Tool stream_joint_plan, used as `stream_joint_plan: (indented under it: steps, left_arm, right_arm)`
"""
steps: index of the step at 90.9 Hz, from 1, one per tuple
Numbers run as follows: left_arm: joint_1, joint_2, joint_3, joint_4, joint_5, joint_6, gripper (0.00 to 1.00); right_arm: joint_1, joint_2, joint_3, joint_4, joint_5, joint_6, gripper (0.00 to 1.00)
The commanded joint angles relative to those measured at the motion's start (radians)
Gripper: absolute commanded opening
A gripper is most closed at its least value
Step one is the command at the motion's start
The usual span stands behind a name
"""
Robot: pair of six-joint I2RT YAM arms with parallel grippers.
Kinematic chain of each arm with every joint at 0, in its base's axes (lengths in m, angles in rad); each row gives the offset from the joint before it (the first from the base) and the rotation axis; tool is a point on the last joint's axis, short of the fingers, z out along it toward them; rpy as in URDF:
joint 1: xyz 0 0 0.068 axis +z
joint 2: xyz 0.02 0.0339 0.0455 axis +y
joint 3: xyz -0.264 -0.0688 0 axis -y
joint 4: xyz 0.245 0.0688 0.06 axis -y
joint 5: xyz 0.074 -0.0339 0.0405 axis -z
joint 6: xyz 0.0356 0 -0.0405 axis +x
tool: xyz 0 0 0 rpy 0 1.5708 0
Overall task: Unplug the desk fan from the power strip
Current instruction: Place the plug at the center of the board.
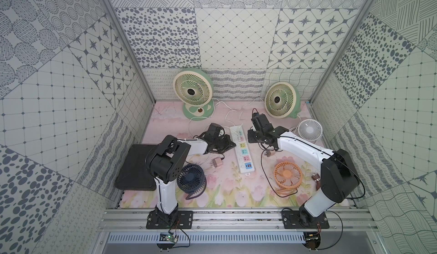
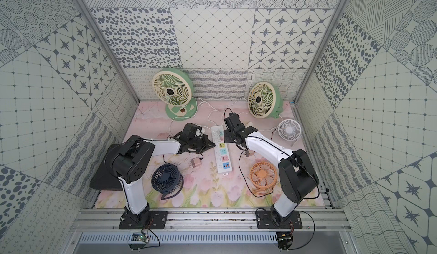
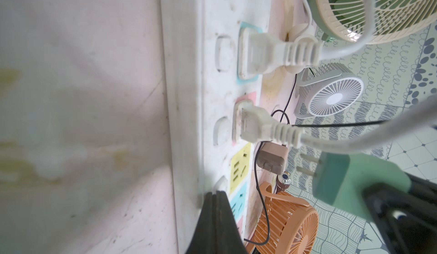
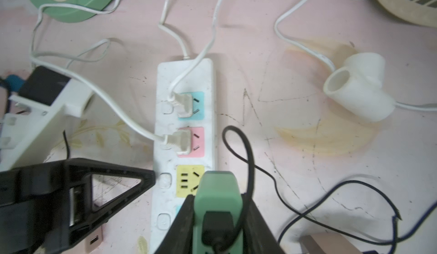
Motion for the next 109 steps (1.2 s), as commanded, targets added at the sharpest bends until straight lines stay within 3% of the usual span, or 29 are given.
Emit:
stream_joint_plan:
  steps: [1, 29, 63, 79, 96, 109]
  left_arm:
    - [0.005, -0.026, -0.011, -0.061, -0.028, 0.033, 0.0]
    - [0.005, -0.047, -0.022, -0.063, -0.033, 0.032, 0.0]
    - [0.007, -0.053, -0.026, -0.057, -0.031, 0.032, 0.0]
    - [0.008, -0.06, -0.035, -0.052, -0.034, 0.031, 0.0]
    - [0.01, -0.061, -0.035, -0.05, -0.033, 0.031, 0.0]
    - [0.011, -0.064, -0.038, -0.049, -0.034, 0.032, 0.0]
  right_arm:
    - [-0.067, -0.036, -0.033, 0.056, -0.066, 0.028, 0.07]
    - [-0.182, 0.013, -0.094, 0.118, -0.213, 0.062, 0.1]
    - [-0.187, 0.091, -0.101, 0.144, -0.262, 0.067, 0.19]
    - [-0.188, 0.093, -0.105, 0.143, -0.249, 0.061, 0.26]
    - [-0.187, 0.077, -0.108, 0.144, -0.237, 0.057, 0.41]
    - [-0.188, 0.055, -0.101, 0.135, -0.224, 0.046, 0.45]
